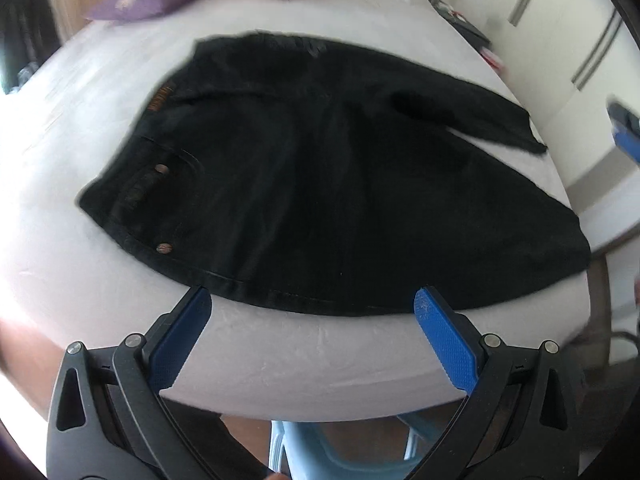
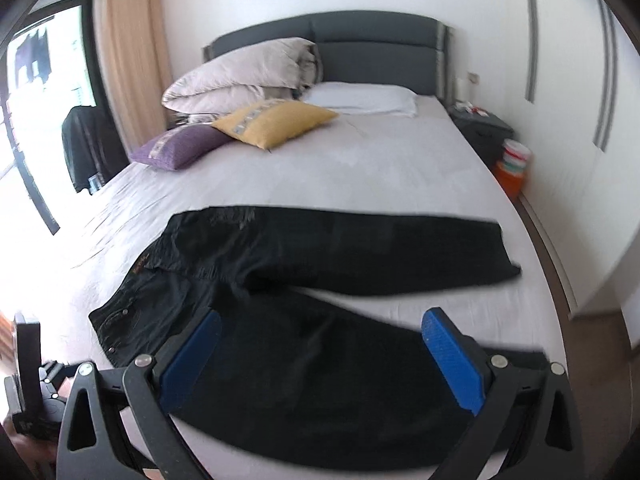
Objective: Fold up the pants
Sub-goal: 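Grasp the jeans edge with the left gripper while the right gripper grasps the opposite end, then lift the jeans with both grippers and fold one half over the other, then open the right gripper to release the folded jeans end, then lower the held jeans edge onto the bed and open the left gripper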
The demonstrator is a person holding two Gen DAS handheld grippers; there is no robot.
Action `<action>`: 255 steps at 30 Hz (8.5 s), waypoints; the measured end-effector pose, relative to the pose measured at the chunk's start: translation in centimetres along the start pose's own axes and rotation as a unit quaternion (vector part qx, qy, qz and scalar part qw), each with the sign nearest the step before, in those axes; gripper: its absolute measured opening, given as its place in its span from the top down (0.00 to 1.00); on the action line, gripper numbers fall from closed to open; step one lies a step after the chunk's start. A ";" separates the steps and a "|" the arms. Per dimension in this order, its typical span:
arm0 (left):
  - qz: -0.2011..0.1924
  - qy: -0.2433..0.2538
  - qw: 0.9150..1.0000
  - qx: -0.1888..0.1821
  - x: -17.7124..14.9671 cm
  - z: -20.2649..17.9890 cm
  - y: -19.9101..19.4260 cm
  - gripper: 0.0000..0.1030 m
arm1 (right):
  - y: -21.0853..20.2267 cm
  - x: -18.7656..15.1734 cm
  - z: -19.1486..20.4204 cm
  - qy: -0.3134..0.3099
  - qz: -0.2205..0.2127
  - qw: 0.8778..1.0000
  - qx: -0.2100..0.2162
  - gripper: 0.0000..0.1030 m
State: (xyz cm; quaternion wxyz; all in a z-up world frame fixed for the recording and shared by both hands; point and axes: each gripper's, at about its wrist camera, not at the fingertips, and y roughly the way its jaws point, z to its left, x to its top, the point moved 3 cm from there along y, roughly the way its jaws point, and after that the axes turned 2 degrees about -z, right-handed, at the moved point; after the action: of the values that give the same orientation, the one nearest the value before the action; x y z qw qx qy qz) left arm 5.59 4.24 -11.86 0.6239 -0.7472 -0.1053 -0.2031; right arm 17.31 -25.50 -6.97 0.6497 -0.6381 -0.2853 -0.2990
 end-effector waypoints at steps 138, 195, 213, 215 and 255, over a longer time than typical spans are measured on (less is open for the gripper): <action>-0.057 0.361 0.924 -0.115 4.3 8.1 9.2 0.91 | 5.7 -13.2 -1.2 -0.213 0.123 0.969 -0.029 0.96; -0.055 0.373 0.919 -0.110 3.8 8.7 10.7 0.90 | 3.4 -7.5 -12.1 0.058 0.094 0.993 -0.036 0.34; -0.055 0.372 0.921 -0.101 3.6 8.3 11.1 0.90 | 17.0 -6.3 -13.9 -0.014 0.240 0.956 -0.171 0.71; -0.055 0.371 0.922 -0.101 3.6 8.3 11.2 0.90 | 16.7 -6.5 -13.8 -0.017 0.235 0.957 -0.168 0.83; -0.040 0.364 0.928 -0.075 3.9 6.3 12.1 0.90 | -1.4 -22.6 -26.4 0.519 0.023 0.844 -0.132 0.95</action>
State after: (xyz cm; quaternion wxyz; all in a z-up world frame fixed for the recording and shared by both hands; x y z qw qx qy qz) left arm 15.12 7.61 -21.85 0.5530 -0.6619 0.1147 -0.4929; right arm 1.03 -51.32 -23.64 0.6192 -0.4754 0.1505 -0.6066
